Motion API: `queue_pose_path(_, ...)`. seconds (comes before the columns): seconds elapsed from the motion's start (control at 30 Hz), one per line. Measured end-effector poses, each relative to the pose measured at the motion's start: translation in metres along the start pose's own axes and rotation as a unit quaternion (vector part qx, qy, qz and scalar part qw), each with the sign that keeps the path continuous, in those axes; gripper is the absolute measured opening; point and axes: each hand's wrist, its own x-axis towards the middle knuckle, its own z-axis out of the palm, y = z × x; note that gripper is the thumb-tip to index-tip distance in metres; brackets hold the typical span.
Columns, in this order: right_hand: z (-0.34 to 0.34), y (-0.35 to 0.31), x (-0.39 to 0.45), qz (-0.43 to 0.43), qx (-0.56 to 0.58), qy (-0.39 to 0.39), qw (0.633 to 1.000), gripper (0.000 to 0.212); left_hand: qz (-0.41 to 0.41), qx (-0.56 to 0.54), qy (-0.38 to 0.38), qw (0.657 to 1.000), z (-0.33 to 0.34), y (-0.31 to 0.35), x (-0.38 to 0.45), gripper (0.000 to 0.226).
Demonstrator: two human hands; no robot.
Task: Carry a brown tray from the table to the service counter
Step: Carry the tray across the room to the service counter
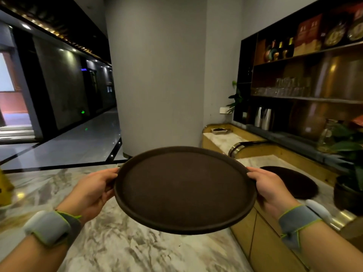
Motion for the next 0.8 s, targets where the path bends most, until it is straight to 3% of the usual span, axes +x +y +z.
queue_pose_path(0.57,0.107,-0.104,0.288,0.000,0.004,0.001,1.000,0.034,0.004,-0.012,-0.013,1.000,0.138,0.091,0.262,0.031)
queue_pose_path(0.8,0.154,-0.114,0.372,-0.013,0.020,-0.001,1.000,0.034,0.002,-0.021,-0.031,0.999,0.155,0.102,0.365,0.033)
